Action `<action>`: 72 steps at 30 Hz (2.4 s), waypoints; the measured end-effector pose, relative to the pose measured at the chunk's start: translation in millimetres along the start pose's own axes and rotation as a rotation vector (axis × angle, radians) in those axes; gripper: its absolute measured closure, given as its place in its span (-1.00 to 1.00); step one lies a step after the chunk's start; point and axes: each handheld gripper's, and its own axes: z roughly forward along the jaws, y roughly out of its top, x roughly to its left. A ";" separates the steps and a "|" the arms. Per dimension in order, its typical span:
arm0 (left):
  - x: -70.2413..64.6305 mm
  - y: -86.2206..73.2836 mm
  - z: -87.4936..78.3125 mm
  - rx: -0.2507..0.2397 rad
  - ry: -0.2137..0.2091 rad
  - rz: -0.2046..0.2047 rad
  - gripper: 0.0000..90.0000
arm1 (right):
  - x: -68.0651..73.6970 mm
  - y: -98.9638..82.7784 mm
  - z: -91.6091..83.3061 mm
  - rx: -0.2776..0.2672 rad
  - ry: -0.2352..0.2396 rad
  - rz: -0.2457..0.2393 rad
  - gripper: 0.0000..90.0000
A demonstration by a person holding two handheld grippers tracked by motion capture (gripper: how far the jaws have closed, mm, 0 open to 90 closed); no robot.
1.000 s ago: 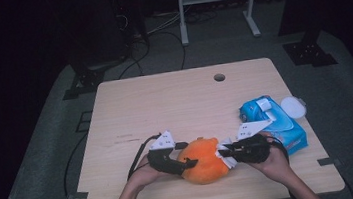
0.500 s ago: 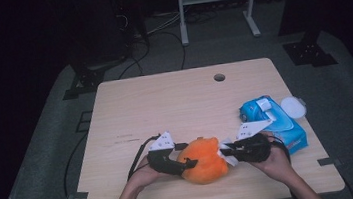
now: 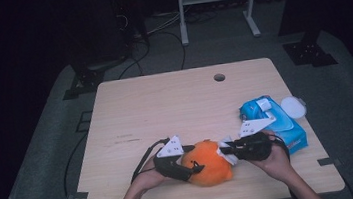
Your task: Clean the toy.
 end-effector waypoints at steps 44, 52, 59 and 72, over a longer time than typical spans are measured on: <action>-10.0 9.0 9.4 -0.029 0.057 0.043 -0.35 | 49.8 27.0 10.2 -0.028 0.060 -0.181 0.75; -16.8 11.0 11.0 -0.040 0.073 0.080 -0.38 | 32.5 21.5 -3.4 -0.036 0.008 -0.143 0.75; -26.9 16.8 15.5 -0.012 0.092 0.163 -0.41 | 55.7 31.5 5.7 -0.031 0.033 -0.190 0.75; -31.2 19.0 19.9 -0.013 0.097 0.199 -0.41 | 43.9 29.7 0.1 -0.055 0.006 -0.148 0.75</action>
